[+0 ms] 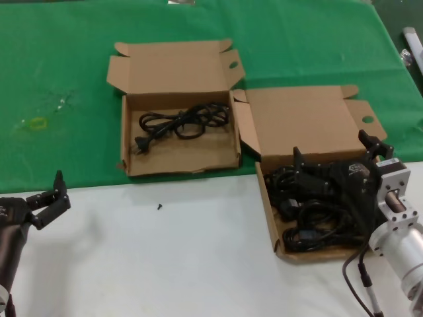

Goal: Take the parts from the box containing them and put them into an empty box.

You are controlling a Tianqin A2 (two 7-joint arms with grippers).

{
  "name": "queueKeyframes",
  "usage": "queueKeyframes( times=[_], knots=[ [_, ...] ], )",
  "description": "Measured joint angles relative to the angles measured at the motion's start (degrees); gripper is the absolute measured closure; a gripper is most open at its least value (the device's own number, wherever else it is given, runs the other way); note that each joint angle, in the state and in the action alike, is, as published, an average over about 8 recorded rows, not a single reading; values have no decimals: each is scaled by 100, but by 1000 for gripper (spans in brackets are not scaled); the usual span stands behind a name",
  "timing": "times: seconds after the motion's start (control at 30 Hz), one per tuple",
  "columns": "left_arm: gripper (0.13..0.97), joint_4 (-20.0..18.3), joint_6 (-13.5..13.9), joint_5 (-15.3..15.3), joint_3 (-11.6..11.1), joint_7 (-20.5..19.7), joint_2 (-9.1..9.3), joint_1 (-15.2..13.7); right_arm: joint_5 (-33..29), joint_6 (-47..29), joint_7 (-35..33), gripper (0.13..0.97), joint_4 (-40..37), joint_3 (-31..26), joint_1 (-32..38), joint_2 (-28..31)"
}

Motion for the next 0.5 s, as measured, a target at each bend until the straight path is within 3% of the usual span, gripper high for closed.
queueKeyframes(
  times=[0.5],
  knots=[
    [132,0,0,0,0,0,0,0,0,0,0,129,0,0,0,0]
  ],
)
